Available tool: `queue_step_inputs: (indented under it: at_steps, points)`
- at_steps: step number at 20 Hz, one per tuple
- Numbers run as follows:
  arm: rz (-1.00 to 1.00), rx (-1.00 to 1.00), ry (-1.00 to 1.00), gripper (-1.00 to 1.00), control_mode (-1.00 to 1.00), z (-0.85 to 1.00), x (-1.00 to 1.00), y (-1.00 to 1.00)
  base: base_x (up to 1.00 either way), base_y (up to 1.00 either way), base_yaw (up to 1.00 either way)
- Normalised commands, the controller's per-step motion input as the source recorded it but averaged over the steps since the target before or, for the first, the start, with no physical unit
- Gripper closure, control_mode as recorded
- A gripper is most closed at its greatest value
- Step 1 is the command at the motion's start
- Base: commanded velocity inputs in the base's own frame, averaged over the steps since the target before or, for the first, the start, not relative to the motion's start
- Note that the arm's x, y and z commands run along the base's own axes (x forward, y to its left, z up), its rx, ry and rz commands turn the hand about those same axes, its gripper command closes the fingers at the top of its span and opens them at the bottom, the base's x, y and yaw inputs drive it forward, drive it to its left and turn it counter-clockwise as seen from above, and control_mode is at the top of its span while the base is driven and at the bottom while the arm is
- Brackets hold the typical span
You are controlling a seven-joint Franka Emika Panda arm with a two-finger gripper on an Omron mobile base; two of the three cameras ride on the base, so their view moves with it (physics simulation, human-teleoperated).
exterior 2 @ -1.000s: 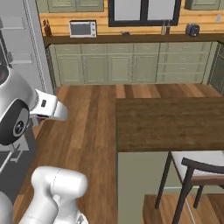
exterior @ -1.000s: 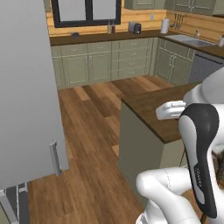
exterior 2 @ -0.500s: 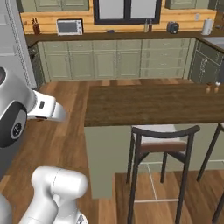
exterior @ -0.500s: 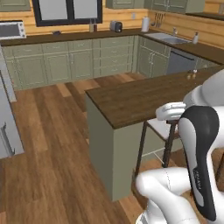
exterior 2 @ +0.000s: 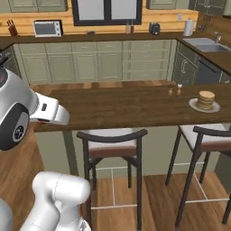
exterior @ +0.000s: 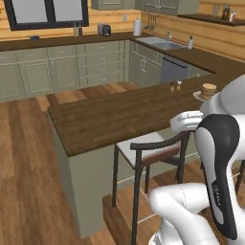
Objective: Take the strawberry from the fridge and place it on top of the pancake, located on the dining counter.
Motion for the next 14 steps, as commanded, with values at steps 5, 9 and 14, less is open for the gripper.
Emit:
queue_step_inputs:
  at_steps: [5,9,14]
  points:
    - [0.00,0.00,0.00,1.00,1.00,0.00,0.00,0.00,0.34,-0.90,-0.08]
    - [0.00,0.00,0.00,1.00,1.00,0.00,0.00,0.00,0.56,-0.65,-0.07]
    - [0.00,0.00,0.00,1.00,1.00,0.00,0.00,0.00,0.64,-0.58,-0.03]
